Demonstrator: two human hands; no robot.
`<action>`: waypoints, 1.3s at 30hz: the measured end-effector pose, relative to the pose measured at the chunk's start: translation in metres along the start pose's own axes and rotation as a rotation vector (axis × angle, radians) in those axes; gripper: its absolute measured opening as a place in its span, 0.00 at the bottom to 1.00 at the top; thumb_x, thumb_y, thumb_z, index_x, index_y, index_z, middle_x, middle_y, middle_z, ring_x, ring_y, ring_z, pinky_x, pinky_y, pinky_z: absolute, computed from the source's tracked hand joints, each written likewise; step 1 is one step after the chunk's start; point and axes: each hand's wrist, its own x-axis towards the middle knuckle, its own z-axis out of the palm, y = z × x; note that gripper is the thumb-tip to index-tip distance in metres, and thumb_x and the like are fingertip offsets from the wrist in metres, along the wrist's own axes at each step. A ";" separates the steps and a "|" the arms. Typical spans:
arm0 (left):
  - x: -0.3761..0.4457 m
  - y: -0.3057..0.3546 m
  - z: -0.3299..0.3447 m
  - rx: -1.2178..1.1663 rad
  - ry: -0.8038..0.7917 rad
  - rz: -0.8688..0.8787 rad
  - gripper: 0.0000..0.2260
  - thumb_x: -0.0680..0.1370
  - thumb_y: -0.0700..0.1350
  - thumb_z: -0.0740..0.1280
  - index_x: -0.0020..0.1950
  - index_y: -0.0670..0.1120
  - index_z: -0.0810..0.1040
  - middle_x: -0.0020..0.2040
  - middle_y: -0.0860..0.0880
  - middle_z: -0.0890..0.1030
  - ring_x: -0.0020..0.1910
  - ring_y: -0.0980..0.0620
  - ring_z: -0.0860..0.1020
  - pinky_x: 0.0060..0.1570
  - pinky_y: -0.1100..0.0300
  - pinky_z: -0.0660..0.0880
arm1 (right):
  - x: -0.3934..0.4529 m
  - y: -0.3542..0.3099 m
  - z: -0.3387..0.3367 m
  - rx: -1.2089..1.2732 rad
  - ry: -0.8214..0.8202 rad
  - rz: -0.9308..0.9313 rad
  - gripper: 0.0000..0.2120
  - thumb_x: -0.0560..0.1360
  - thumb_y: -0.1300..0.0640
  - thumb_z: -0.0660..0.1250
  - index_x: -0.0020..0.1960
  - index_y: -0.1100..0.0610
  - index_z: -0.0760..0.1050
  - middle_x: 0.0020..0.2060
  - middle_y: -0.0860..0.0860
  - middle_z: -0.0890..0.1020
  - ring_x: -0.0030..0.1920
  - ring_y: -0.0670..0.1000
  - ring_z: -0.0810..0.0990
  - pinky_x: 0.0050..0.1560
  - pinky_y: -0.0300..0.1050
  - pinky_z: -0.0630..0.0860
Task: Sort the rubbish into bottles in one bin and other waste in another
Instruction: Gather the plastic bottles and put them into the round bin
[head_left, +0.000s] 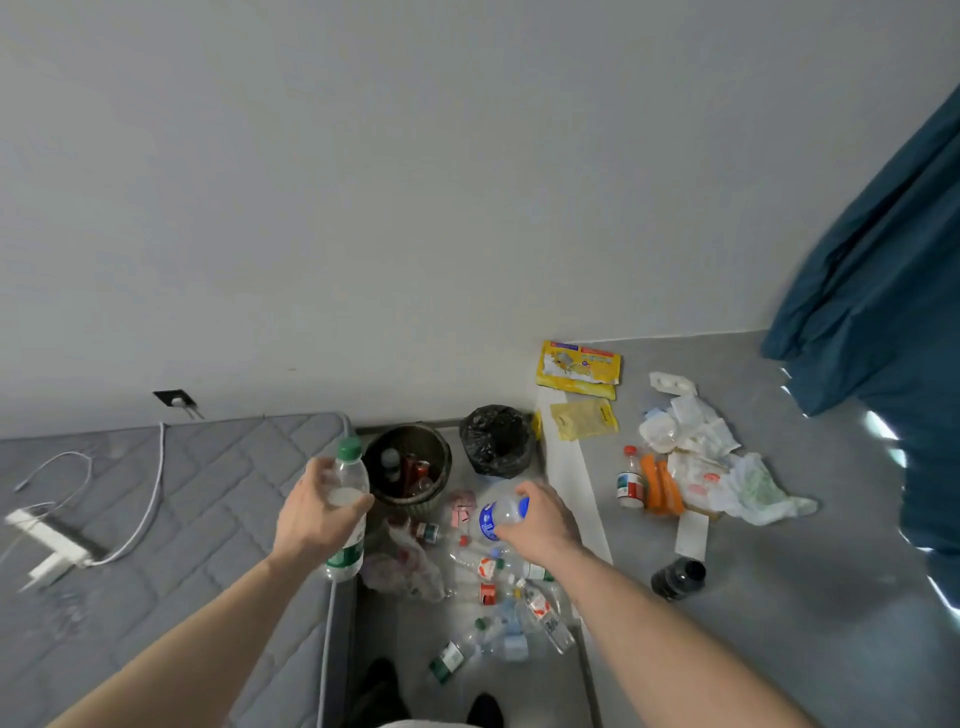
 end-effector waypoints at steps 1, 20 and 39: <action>0.007 0.000 -0.001 -0.005 -0.010 -0.011 0.26 0.69 0.55 0.77 0.60 0.54 0.67 0.56 0.50 0.79 0.52 0.45 0.79 0.53 0.48 0.78 | 0.006 0.000 0.001 0.002 -0.003 0.006 0.26 0.67 0.47 0.76 0.63 0.44 0.71 0.62 0.47 0.74 0.54 0.52 0.78 0.47 0.44 0.75; 0.258 -0.038 0.026 -0.063 -0.235 -0.162 0.18 0.72 0.51 0.75 0.59 0.52 0.74 0.48 0.51 0.78 0.55 0.42 0.80 0.52 0.54 0.74 | 0.174 -0.100 0.067 0.119 -0.097 0.223 0.35 0.69 0.54 0.78 0.73 0.50 0.71 0.66 0.51 0.76 0.60 0.51 0.77 0.61 0.45 0.77; 0.467 -0.211 0.266 0.163 -0.442 -0.007 0.21 0.76 0.56 0.67 0.68 0.57 0.70 0.60 0.52 0.80 0.55 0.46 0.80 0.53 0.53 0.77 | 0.423 -0.060 0.309 0.085 -0.164 0.247 0.37 0.69 0.48 0.75 0.76 0.49 0.67 0.62 0.46 0.79 0.58 0.48 0.79 0.60 0.47 0.79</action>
